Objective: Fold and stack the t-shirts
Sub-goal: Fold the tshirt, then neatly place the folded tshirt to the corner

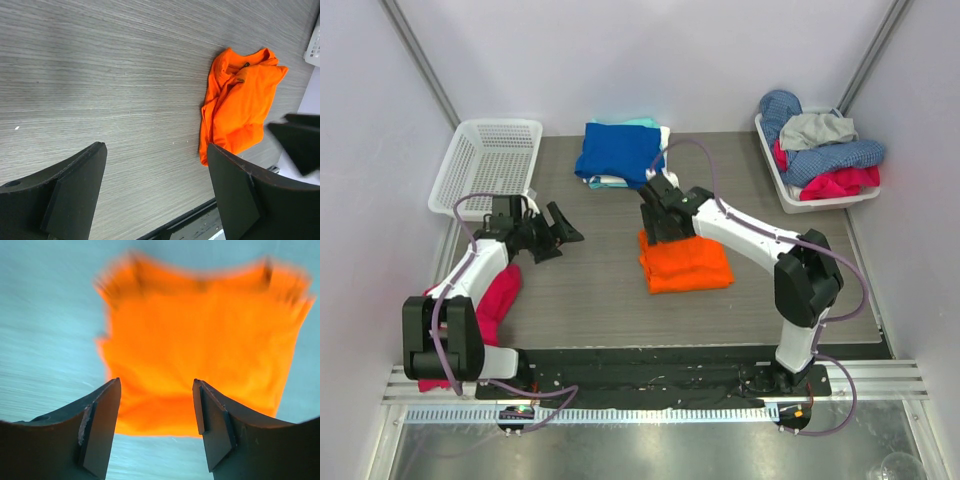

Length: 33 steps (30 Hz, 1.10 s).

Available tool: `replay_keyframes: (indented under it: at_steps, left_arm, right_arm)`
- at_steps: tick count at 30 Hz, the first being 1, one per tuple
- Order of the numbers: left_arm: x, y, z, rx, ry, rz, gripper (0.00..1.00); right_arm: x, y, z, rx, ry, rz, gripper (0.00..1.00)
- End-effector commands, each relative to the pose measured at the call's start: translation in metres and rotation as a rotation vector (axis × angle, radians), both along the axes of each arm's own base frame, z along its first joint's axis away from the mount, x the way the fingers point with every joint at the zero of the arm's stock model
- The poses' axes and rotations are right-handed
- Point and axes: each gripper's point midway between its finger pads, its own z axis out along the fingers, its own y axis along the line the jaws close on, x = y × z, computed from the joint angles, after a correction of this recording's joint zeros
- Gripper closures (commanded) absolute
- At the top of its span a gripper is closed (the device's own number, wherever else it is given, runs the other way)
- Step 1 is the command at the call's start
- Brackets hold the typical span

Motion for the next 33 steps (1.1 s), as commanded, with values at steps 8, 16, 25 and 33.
replay_keyframes:
  at_steps: [8, 16, 25, 33]
  left_arm:
    - [-0.001, -0.003, 0.014, -0.018, -0.058, -0.009, 0.13]
    - [-0.005, -0.002, 0.009, -0.017, -0.048, -0.010, 0.13]
    - [-0.012, -0.002, 0.001, -0.017, -0.036, -0.010, 0.13]
    - [-0.013, -0.002, -0.003, -0.016, -0.026, -0.009, 0.13]
  right_arm:
    - [0.031, 0.058, 0.030, -0.003, -0.091, 0.048, 0.33]
    - [0.058, 0.088, 0.022, 0.037, -0.118, 0.032, 0.33]
    - [0.066, 0.090, 0.003, 0.003, -0.104, -0.001, 0.33]
    - [0.055, 0.080, -0.008, -0.030, -0.066, -0.009, 0.33]
